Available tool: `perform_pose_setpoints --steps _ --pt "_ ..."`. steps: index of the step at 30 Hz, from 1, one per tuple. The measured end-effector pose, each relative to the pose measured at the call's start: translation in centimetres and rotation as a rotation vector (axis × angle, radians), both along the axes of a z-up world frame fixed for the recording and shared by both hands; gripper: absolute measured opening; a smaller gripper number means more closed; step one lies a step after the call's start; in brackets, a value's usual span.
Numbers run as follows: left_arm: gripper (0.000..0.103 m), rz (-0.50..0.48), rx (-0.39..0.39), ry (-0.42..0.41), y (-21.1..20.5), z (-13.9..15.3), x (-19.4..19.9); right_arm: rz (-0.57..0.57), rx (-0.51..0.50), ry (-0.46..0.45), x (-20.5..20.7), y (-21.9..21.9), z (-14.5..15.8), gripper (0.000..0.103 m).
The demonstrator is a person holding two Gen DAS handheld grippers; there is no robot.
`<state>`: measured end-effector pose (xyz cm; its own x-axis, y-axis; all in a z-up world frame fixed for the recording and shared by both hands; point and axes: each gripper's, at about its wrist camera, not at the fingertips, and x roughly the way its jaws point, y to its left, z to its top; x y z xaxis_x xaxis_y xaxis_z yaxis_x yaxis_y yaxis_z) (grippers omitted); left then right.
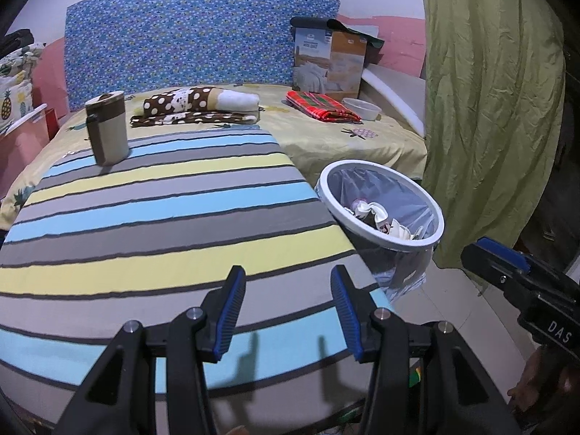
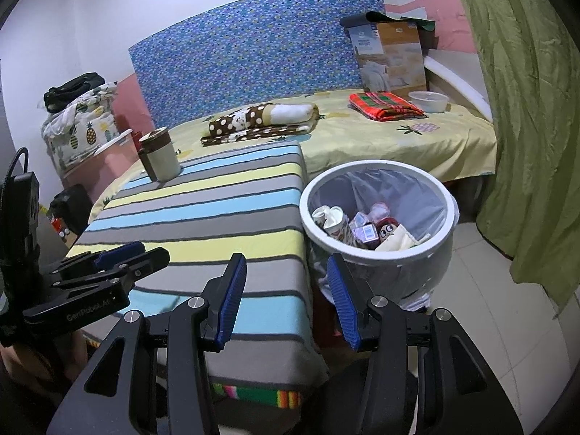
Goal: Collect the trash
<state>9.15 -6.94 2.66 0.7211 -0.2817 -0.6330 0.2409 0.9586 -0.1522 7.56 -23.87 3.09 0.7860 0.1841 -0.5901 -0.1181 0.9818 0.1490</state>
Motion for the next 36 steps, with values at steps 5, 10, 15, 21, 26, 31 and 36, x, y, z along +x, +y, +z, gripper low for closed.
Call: perform_pose_setpoints --steps 5,10,15,21,26,31,36 --pt "0.051 0.01 0.001 -0.007 0.5 0.0 -0.9 0.011 -0.004 0.003 -0.4 0.5 -0.1 0.049" --pt "0.051 0.018 0.005 -0.006 0.7 -0.1 -1.4 0.017 -0.008 0.003 -0.7 0.7 -0.1 0.049" --pt "0.051 0.024 0.017 -0.013 0.8 0.0 -1.6 0.017 -0.008 0.001 -0.8 0.7 -0.1 0.049" --pt "0.051 0.021 0.014 -0.012 0.9 0.0 -1.6 0.017 -0.009 0.0 -0.9 0.9 -0.1 0.049" --pt "0.051 0.02 0.017 -0.011 0.9 0.0 -1.6 0.017 -0.008 0.002 -0.9 0.9 -0.1 0.049" --pt "0.051 0.022 0.022 -0.012 0.9 -0.1 -1.6 0.018 -0.007 0.003 -1.0 1.0 -0.1 0.049" --pt "0.051 0.02 0.021 -0.009 0.8 -0.2 -1.5 0.018 -0.007 0.004 -1.0 1.1 -0.1 0.049"
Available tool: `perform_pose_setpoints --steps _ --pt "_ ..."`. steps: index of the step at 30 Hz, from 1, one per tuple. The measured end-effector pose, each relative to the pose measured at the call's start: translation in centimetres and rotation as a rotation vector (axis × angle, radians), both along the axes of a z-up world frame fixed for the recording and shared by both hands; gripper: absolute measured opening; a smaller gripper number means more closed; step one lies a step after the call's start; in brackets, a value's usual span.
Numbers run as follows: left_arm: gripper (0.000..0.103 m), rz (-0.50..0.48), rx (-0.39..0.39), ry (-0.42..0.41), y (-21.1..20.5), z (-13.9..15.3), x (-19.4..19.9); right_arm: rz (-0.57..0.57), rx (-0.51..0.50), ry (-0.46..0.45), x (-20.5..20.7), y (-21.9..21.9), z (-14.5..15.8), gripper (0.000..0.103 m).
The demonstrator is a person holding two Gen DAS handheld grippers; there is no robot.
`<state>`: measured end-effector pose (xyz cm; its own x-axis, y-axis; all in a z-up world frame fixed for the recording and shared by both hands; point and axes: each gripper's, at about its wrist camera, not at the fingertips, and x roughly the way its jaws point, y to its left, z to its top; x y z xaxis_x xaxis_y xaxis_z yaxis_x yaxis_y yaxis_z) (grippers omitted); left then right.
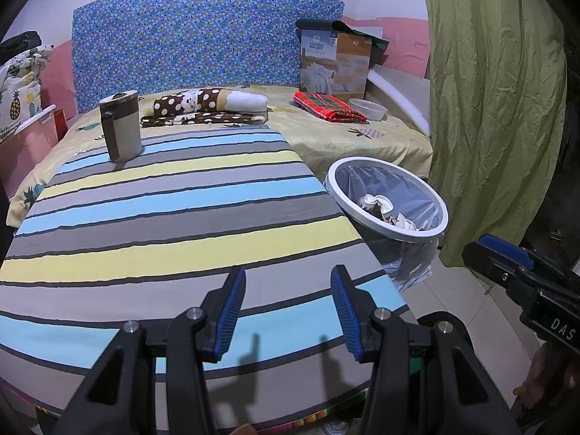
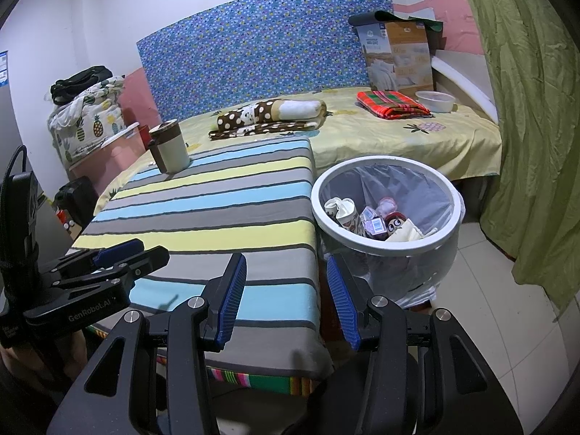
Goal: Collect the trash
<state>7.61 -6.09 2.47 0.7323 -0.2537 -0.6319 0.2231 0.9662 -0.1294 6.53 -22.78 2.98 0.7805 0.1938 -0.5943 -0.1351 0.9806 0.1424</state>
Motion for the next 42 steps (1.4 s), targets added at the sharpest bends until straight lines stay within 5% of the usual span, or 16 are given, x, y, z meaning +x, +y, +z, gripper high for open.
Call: perform_pose_setpoints --steps 42 --pt "0.051 0.007 0.033 -0.016 -0.25 -0.1 -0.3 0.002 -0.001 0.003 0.02 0.16 -0.15 0.049"
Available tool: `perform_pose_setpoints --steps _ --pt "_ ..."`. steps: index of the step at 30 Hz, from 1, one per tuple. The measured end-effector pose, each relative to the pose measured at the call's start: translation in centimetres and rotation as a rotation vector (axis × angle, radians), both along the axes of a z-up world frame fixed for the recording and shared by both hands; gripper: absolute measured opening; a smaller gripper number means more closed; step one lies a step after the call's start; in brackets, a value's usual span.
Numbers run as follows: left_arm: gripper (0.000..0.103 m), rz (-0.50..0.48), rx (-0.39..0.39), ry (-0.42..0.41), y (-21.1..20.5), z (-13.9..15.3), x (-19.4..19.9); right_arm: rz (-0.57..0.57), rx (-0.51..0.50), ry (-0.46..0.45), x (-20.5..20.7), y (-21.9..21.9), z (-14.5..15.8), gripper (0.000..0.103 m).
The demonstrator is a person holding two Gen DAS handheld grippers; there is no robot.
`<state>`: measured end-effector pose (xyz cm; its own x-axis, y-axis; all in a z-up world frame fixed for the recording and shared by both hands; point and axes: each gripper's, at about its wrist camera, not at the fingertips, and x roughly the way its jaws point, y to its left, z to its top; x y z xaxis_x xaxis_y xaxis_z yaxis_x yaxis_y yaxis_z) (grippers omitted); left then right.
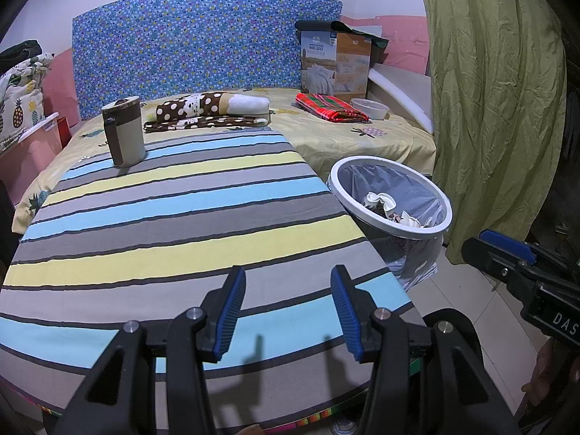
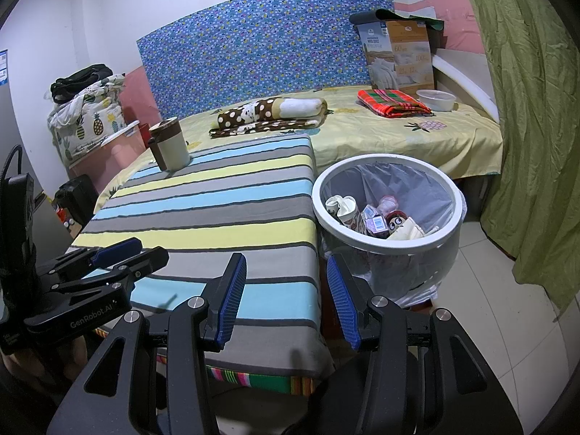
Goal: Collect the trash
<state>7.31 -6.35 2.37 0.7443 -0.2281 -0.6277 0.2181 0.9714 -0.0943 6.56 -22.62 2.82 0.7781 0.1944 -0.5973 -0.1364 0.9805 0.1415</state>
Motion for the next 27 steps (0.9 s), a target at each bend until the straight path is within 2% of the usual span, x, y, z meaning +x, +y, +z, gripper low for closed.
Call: perform_pose_setpoints --steps 27 --pt "0.051 0.002 0.006 0.013 -0.17 -0.59 -0.19 0.001 -0.002 0.002 0.06 -0.01 -0.03 0.049"
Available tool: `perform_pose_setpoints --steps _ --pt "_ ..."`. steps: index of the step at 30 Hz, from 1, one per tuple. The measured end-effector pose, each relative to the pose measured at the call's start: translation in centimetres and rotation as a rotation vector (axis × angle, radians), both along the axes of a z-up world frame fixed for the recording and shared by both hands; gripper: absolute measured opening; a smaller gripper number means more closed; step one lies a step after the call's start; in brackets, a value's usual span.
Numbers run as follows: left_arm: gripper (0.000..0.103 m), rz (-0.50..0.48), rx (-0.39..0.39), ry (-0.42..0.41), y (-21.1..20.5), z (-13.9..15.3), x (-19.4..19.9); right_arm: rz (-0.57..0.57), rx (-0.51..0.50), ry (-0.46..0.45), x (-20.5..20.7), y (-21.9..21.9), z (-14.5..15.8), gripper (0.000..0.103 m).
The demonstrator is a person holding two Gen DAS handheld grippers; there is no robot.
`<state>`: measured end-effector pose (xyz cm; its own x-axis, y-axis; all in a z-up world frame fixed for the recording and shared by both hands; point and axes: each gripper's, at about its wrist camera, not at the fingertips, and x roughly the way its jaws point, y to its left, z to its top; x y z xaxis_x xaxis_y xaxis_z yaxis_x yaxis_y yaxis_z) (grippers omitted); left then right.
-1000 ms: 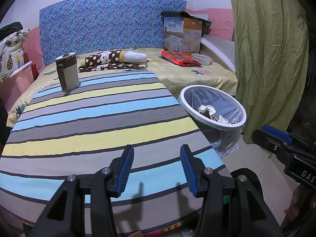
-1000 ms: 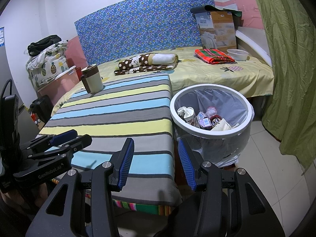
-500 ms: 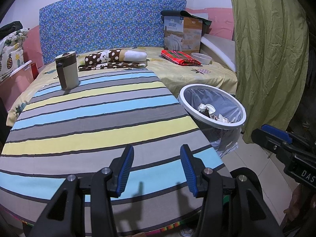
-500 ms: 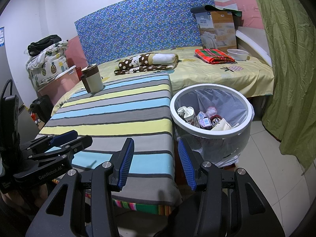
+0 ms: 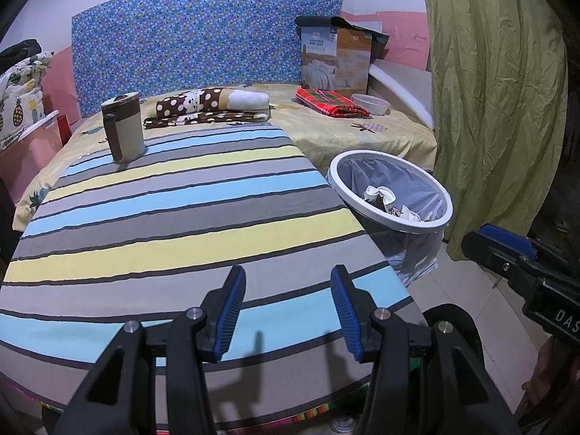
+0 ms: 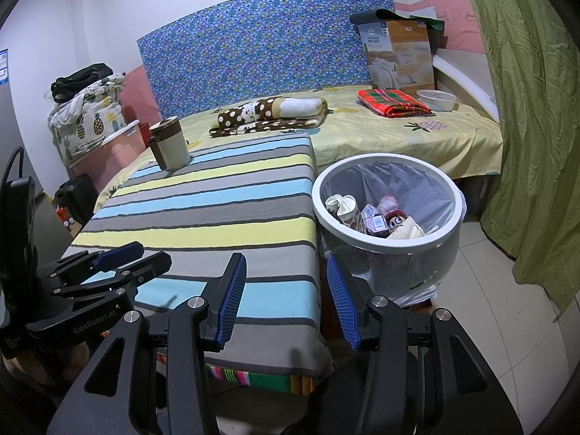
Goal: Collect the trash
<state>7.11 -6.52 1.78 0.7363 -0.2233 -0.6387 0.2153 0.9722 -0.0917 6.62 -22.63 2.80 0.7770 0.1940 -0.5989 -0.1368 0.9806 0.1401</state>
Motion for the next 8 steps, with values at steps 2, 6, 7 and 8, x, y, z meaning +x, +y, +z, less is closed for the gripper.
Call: perform_pose_setpoints --steps 2,6,7,8 --pt "0.051 0.001 0.003 -0.003 -0.02 -0.01 -0.05 0.001 -0.001 0.001 -0.02 0.02 -0.13 0.049" --pt "0.051 0.003 0.006 -0.004 -0.06 0.02 -0.13 0.001 0.0 0.001 0.02 -0.03 -0.09 0.049" --pt "0.051 0.002 0.006 -0.003 -0.02 0.01 -0.14 0.001 0.0 0.0 0.02 -0.03 -0.08 0.049" --pt "0.051 0.002 0.005 -0.001 0.02 0.01 -0.16 0.001 0.0 0.0 0.01 -0.01 -0.09 0.049"
